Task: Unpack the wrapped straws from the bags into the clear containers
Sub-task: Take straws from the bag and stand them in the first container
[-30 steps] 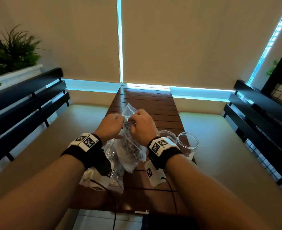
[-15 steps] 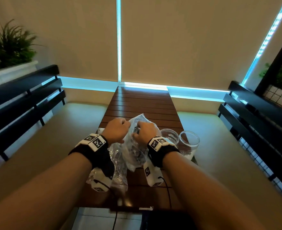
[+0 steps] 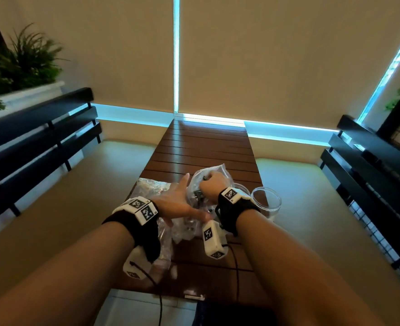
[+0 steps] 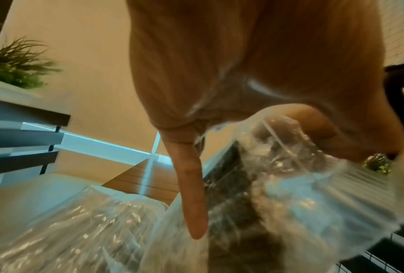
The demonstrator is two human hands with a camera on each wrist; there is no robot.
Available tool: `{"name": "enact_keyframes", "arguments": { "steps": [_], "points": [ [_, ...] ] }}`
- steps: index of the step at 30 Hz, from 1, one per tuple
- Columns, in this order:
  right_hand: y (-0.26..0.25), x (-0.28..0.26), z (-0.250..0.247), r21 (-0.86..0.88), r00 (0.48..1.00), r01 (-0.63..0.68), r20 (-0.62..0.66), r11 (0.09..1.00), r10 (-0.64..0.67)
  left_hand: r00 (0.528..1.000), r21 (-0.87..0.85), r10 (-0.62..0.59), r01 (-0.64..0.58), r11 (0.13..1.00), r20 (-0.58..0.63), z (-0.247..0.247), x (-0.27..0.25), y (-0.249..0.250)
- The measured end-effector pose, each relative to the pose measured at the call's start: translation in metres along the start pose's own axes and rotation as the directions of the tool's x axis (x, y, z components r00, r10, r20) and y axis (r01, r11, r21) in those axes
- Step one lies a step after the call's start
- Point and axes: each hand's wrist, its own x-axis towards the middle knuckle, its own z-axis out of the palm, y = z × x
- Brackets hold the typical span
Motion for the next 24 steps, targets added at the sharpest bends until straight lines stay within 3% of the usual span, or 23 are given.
{"name": "enact_keyframes", "arguments": {
  "steps": [3, 5, 8, 12, 15, 18, 24],
  "points": [
    [0.005, -0.005, -0.009, 0.077, 0.992, 0.094, 0.076, 0.993, -0.1, 0.999, 0.248, 0.008, -0.016, 0.969, 0.032, -0.002, 0.007, 0.004],
    [0.01, -0.008, -0.01, 0.065, 0.97, 0.19, 0.144, 0.98, -0.198, 1.0, 0.339, 0.027, -0.022, 0.941, -0.009, 0.0, 0.01, 0.004],
    [0.02, -0.007, -0.01, 0.067, 0.941, 0.317, 0.1, 0.946, -0.322, 0.992, 0.318, 0.061, -0.023, 0.948, -0.11, 0.003, 0.013, 0.007],
    [0.022, -0.013, -0.01, -0.102, 0.917, 0.397, 0.089, 0.912, -0.389, 0.982, 0.358, 0.057, 0.012, 0.934, -0.181, 0.004, 0.016, 0.008],
    [0.027, -0.009, -0.003, -0.014, 0.911, 0.412, 0.028, 0.911, -0.412, 0.981, 0.353, 0.045, 0.024, 0.935, -0.189, 0.001, 0.016, 0.002],
    [0.027, -0.003, 0.003, 0.055, 0.936, 0.349, 0.041, 0.936, -0.351, 0.983, 0.351, 0.052, 0.013, 0.936, -0.174, -0.001, 0.015, 0.0],
    [0.023, 0.003, 0.009, -0.059, 0.894, 0.432, 0.158, 0.9, -0.419, 0.987, 0.339, 0.028, 0.028, 0.94, -0.158, 0.0, 0.02, -0.006]
  ]
}}
